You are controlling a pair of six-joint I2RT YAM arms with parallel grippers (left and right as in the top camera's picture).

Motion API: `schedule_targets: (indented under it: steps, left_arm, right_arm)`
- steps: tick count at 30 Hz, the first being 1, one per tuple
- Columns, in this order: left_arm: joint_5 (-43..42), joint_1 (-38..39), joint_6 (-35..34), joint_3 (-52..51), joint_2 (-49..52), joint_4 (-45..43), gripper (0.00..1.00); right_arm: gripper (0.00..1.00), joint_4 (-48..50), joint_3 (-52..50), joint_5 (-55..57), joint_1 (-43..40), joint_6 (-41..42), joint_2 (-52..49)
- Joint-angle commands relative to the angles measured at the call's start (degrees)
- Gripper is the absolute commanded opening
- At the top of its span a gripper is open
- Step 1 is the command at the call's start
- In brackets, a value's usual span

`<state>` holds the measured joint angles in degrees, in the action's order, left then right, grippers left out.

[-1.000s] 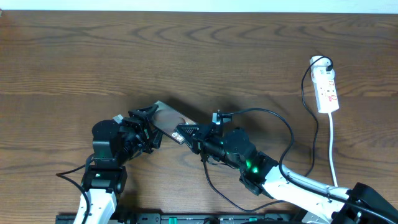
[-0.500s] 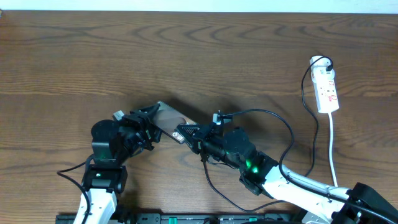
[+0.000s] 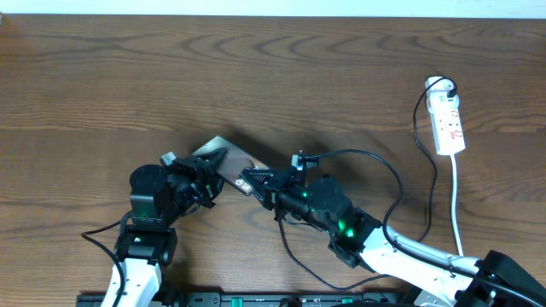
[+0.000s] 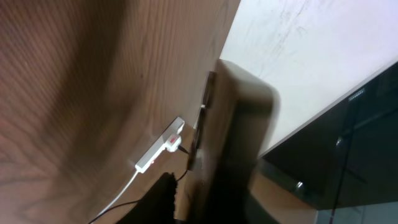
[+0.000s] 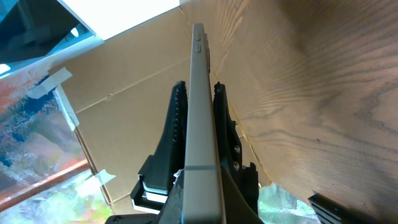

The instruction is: Plug charger to phone and switch on socket

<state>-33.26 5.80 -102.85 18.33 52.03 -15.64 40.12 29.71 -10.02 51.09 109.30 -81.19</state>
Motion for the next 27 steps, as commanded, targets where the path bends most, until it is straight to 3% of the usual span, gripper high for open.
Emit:
schedule_targets:
  steps: [1,4,7,13,17,20,24,25,27]
  left_arm:
    - [-0.55,0.17,0.13,0.66,-0.04,-0.57,0.22]
    - [-0.55,0.17,0.13,0.63,-0.04,-0.57,0.19]
    - [-0.52,0.17,0.42,0.66,-0.04,-0.48,0.08]
    - [1.84,0.17,4.31,0.63,-0.04,0.39,0.08]
    - [6.05,0.04,8.63,0.63,-0.04,2.47,0.08]
    - [10.12,-0.76,13.46,0.63,0.33,7.13,0.07]
    - [9.49,-3.58,16.76,0.66,2.29,9.86,0.07]
    - [6.21,-6.12,17.33,0.66,4.46,9.79,0.07]
    - [2.67,-8.31,17.35,0.66,6.40,9.33,0.07]
  right_arm:
    - [0.01,0.42,0.44,-0.46,0.39,0.39,0.26]
    - [0.06,0.42,0.44,-0.55,0.39,0.39,0.26]
    - [0.15,0.39,0.44,-0.92,0.39,0.37,0.26]
    - [0.29,0.35,0.44,-2.40,0.39,0.33,0.26]
    - [0.43,0.15,0.44,-2.38,0.39,-3.17,0.26]
    - [0.52,-0.85,0.44,-1.11,0.28,-15.69,0.26]
    - [0.70,-3.41,0.44,3.98,0.24,-34.03,0.26]
    - [0.73,-7.15,0.44,9.18,0.24,-48.30,0.26]
    - [0.76,-10.34,0.44,13.38,0.22,-57.13,0.26]
